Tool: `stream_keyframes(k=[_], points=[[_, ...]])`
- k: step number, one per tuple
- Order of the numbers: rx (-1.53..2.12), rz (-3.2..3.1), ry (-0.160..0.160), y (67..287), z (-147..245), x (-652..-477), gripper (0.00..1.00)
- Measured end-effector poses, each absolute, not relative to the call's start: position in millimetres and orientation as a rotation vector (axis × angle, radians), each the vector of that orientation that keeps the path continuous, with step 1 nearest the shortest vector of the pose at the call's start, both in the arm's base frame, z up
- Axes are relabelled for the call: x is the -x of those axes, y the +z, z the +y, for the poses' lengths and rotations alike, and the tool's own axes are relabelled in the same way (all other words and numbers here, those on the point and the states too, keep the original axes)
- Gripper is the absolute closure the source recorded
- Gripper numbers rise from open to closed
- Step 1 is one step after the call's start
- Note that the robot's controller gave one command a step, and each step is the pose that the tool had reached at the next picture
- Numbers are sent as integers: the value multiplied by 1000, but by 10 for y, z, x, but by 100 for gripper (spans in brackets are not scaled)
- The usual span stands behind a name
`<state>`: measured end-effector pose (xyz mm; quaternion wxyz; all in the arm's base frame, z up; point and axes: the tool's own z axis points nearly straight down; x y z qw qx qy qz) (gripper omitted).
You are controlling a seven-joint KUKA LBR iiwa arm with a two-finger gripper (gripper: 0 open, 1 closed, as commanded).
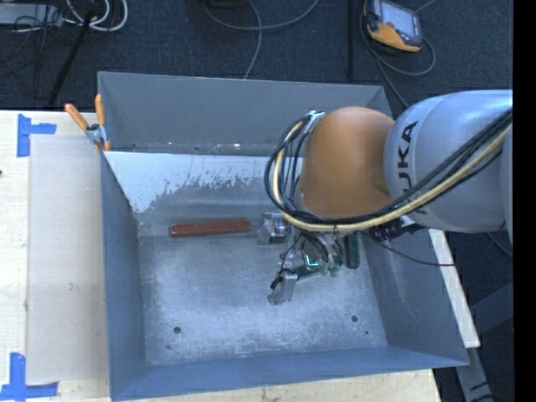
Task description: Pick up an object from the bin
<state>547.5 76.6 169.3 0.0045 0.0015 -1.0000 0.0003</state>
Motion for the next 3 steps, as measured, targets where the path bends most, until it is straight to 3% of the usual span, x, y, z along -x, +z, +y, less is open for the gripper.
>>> stream_keyframes(k=[1, 2, 3], points=[[-161, -3133, 4, 1202, -655, -5375, 0], [-203, -3145, -1, 694, -501, -5791, 0], [-198, -3144, 0, 730, -513, -5786, 100]])
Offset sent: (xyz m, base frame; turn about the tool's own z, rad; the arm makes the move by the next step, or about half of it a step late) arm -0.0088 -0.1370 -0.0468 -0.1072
